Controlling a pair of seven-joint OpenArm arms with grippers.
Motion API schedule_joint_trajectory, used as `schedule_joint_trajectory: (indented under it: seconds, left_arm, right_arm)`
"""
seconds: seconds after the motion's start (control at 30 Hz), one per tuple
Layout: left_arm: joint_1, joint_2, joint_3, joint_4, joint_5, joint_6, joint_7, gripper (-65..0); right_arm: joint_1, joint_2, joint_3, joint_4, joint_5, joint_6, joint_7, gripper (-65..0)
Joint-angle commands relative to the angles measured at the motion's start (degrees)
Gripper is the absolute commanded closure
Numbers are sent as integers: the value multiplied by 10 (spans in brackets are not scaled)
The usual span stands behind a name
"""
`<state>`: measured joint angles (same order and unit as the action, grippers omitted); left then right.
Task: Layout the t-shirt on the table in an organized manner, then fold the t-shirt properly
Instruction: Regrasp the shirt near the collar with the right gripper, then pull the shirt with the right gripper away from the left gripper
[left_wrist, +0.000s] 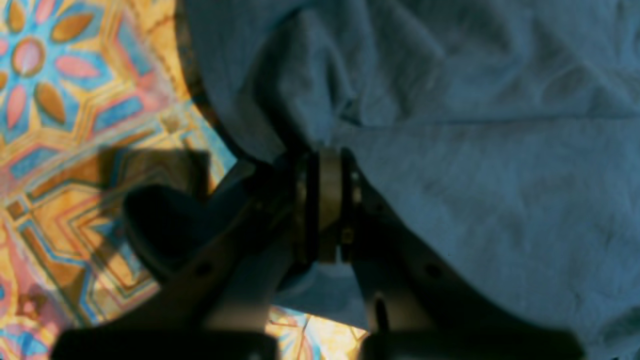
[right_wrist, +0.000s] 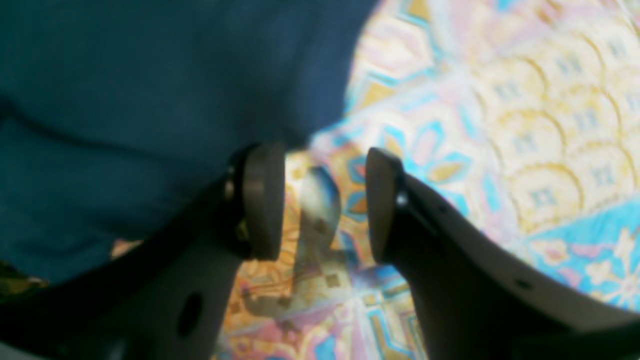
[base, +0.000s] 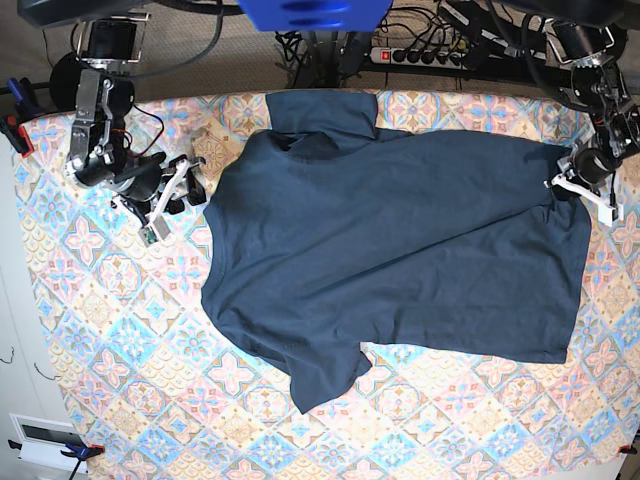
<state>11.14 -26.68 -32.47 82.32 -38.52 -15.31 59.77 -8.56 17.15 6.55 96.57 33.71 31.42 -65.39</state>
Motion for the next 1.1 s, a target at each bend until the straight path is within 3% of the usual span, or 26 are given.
schedule_joint_trajectory:
  seconds: [0.0,0.8,1.0,1.07]
  left_arm:
    - [-7,-13,-5,8,-6,-3,-9,0]
    - [-7,-11,-5,8,-6,-3,-9,0]
    - [-7,-10,-5,8,-6,-3,-9,0]
    - [-8,-10,-5,8,-6,-3,-9,0]
  right_arm:
    - [5,-2,2,-5,9,3,6,-256]
    - [48,-48,3,-111,10,4,8,-245]
    - [100,-61,6,-164,10,5,8,-67]
    - [119,-61,20,-184,10,5,8,-44]
